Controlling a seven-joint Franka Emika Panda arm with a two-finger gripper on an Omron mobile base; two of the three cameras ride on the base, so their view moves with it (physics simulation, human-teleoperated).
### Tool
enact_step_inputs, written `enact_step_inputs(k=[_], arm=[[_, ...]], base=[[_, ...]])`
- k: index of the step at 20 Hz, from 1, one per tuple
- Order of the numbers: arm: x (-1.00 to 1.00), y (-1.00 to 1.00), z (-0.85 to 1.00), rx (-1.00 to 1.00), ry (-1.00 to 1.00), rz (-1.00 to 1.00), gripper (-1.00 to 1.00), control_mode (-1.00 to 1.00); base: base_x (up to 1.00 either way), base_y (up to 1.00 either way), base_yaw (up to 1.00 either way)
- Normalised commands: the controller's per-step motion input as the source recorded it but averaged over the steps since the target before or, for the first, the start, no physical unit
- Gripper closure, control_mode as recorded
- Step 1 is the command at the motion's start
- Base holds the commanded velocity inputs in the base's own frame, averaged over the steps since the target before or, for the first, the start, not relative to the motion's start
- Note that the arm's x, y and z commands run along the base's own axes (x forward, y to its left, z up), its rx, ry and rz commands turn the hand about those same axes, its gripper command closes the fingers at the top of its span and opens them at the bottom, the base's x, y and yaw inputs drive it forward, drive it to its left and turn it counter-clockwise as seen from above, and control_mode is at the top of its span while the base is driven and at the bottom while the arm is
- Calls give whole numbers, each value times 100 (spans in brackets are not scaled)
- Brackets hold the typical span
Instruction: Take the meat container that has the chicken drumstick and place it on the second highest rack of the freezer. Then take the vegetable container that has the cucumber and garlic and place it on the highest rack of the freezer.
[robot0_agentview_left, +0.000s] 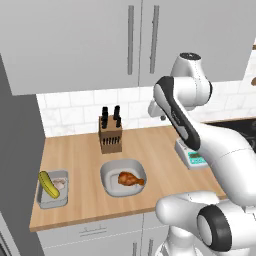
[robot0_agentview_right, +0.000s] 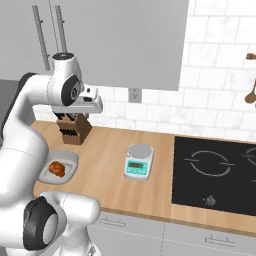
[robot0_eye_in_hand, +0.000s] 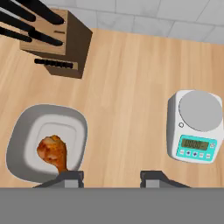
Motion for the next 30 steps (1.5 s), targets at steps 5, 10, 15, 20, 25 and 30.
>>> enact_step_inputs(k=[5,10,15,20,25,30], arm=[[-32,4,-5,5,0,0,-100,-100],[-49,21,-14,11,1,-11,-100,-100],[-13,34,-31,4,2,-26,-100,-100],[-7,33,-41,7,6,-37,-100,-100],[15,3,-67,11,21,-21,-100,-100],[22,0,-87,0,16,-3,-100,-100]], base=[[0,0,0],[0,0,0],[0,0,0],[0,0,0],[0,0,0],[0,0,0]])
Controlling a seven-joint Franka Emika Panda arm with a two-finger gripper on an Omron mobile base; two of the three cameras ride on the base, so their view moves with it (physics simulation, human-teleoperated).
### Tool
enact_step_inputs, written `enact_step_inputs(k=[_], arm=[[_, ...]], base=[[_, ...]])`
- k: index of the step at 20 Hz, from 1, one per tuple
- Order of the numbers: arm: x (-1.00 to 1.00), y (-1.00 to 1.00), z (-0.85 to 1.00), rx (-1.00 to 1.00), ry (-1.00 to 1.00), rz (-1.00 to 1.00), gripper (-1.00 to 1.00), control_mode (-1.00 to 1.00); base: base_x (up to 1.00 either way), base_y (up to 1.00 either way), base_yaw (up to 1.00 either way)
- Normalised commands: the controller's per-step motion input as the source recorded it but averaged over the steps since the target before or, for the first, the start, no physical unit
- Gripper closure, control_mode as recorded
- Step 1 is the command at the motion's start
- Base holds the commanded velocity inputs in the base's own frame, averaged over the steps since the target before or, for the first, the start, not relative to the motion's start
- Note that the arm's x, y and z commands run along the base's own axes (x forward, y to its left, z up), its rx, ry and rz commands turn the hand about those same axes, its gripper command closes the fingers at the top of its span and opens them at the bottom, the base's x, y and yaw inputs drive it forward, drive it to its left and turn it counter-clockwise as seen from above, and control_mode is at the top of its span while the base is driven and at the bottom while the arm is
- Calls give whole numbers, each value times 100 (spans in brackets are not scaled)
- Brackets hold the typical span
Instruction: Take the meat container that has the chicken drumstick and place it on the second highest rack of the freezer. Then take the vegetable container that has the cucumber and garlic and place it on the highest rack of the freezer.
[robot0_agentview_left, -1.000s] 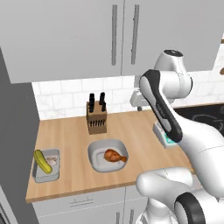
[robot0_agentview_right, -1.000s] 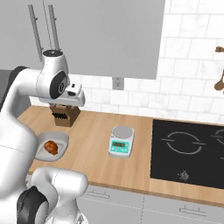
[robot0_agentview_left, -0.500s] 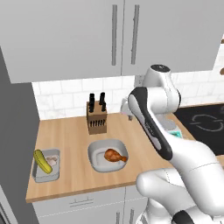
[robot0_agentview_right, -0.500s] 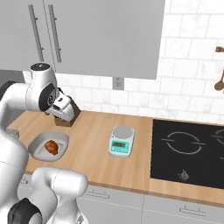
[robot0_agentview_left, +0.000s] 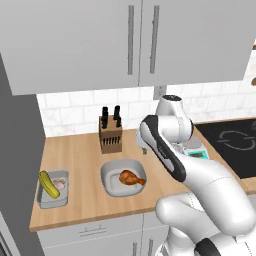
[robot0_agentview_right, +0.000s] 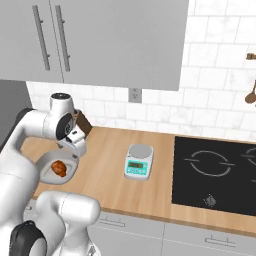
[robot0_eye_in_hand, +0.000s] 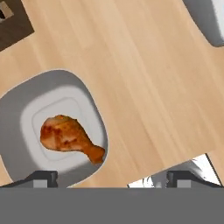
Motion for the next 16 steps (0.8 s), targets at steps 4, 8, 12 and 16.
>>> enact_step_inputs(k=[4,8,12,16], arm=[[9,-2,-74,2,11,0,-100,-100],[-3,0,-50,9,3,2,-100,-100],[1,7,-51,4,2,1,-100,-100],[0,14,-27,0,0,0,-100,-100]], base=[[0,0,0],[0,0,0],[0,0,0],[0,0,0]])
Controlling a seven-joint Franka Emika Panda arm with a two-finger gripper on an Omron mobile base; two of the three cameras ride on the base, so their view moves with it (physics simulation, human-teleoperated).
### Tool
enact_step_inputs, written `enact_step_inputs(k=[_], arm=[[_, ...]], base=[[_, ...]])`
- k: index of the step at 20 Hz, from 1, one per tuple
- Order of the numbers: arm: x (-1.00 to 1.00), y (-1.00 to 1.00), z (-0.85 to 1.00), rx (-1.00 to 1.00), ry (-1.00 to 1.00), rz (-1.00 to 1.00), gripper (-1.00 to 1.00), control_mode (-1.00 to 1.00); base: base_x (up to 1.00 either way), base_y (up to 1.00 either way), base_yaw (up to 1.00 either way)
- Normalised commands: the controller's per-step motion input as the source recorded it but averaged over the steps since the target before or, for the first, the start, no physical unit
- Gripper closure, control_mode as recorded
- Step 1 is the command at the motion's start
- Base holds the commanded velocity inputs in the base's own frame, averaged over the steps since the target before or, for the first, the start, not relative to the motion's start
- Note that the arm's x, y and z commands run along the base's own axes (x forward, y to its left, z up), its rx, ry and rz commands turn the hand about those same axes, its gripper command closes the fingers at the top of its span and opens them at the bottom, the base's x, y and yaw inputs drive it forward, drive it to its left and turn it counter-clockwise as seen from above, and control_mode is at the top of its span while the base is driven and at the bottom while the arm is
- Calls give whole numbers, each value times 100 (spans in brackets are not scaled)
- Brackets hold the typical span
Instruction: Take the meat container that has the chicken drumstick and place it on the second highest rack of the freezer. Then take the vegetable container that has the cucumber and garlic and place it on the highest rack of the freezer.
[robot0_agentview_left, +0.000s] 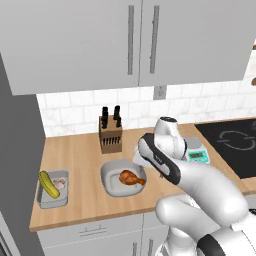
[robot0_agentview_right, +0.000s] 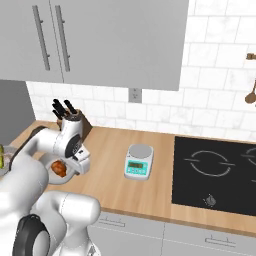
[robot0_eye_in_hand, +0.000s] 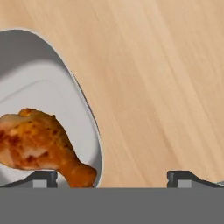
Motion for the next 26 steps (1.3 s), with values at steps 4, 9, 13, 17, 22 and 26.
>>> enact_step_inputs(k=[4,9,13,17,22,26], arm=[[31,9,-19,0,2,0,-100,-100],[35,2,-18,0,3,0,-100,-100],[34,16,-32,0,6,0,-100,-100],[36,4,-31,0,7,0,-100,-100],[22,5,-24,0,7,0,-100,-100],[0,39,-29,0,0,0,100,-100]], base=[[0,0,0],[0,0,0],[0,0,0],[0,0,0],[0,0,0],[0,0,0]])
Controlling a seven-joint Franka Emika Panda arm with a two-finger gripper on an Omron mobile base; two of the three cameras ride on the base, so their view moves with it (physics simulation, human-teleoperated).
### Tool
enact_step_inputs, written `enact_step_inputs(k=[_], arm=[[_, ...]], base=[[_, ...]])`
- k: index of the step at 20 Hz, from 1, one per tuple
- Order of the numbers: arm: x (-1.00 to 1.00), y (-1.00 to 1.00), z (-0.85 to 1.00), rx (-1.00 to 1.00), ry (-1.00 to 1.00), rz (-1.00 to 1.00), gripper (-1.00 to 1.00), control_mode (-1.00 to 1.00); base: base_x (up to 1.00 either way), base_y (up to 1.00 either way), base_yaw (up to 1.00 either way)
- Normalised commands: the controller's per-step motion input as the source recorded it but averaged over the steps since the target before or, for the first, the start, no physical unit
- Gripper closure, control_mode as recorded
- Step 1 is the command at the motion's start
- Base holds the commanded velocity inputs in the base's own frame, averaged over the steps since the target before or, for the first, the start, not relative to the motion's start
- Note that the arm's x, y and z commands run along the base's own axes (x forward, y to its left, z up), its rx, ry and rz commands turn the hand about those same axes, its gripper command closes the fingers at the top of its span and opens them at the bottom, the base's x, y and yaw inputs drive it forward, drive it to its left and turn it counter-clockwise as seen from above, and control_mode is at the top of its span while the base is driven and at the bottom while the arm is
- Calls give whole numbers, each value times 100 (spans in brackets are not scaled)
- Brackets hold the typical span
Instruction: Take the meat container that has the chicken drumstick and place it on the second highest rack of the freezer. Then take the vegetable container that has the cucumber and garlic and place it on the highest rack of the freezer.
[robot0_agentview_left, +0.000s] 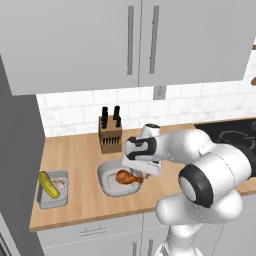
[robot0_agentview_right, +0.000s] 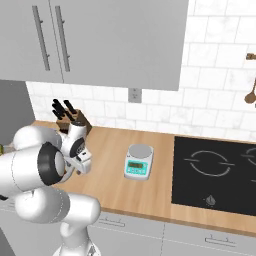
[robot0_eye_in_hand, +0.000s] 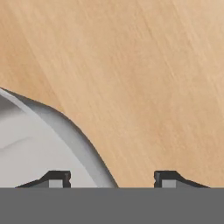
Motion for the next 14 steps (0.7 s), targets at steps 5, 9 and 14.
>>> enact_step_inputs(k=[5,9,14], arm=[[-4,27,-16,0,0,0,100,-100],[-30,5,-1,0,-4,-1,100,-100],[-67,-34,1,2,-10,-18,100,-100]], base=[[0,0,0],[0,0,0],[0,0,0]])
